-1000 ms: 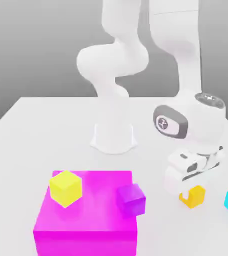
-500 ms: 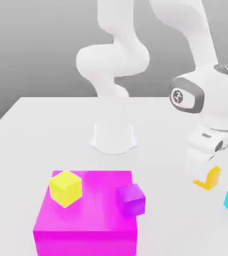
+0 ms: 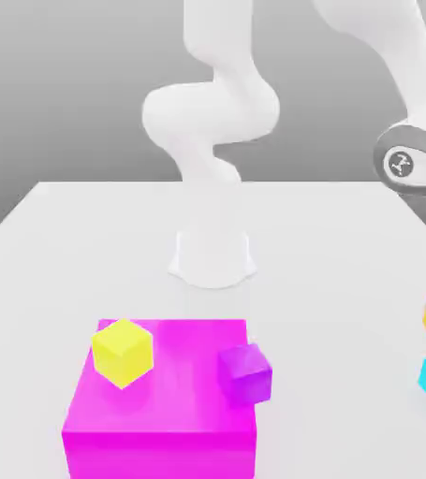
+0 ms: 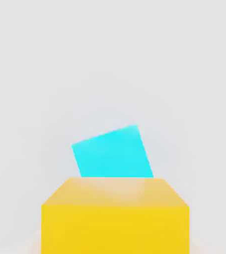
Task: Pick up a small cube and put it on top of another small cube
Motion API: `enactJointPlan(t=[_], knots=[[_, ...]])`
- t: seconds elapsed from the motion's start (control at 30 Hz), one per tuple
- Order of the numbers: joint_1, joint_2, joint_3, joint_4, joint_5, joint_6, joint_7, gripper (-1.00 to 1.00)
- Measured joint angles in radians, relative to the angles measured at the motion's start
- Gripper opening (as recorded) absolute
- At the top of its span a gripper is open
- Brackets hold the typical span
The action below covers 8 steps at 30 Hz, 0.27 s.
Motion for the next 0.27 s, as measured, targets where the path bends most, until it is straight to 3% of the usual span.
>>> enactJointPlan(t=[0.13,0.17,0.27], knots=[[0.04,0.124,-0.05,0.019,-0.104,0.094,0.042,-1.0],[0.053,0.153,-0.068,0.022,-0.127,0.119,0.058,1.0],[0.053,0.153,-0.068,0.022,-0.127,0.119,0.058,1.0]])
